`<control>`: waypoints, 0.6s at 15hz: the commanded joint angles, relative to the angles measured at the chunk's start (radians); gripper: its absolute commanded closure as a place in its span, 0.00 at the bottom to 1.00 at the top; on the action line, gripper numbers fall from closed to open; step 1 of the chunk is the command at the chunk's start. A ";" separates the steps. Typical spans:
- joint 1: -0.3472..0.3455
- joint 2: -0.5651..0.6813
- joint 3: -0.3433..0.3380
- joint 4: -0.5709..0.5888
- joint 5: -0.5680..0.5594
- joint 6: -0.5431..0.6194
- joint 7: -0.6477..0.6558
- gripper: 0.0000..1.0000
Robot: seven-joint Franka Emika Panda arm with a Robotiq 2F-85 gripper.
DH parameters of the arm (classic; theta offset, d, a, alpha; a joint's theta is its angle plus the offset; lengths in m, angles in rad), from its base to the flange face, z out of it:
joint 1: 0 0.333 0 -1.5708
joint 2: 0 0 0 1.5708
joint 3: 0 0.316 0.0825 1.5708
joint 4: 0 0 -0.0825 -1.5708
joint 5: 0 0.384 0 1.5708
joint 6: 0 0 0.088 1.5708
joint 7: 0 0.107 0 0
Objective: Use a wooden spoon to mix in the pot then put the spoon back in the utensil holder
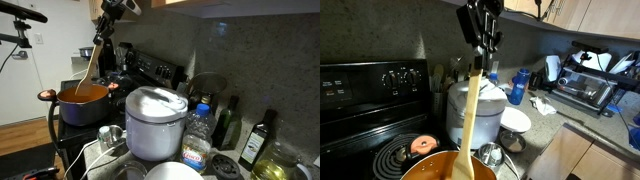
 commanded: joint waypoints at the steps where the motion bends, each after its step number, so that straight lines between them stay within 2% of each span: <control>1: 0.049 0.016 0.043 -0.077 -0.054 0.041 -0.026 0.97; 9: 0.116 0.038 0.091 -0.174 -0.166 0.187 -0.002 0.97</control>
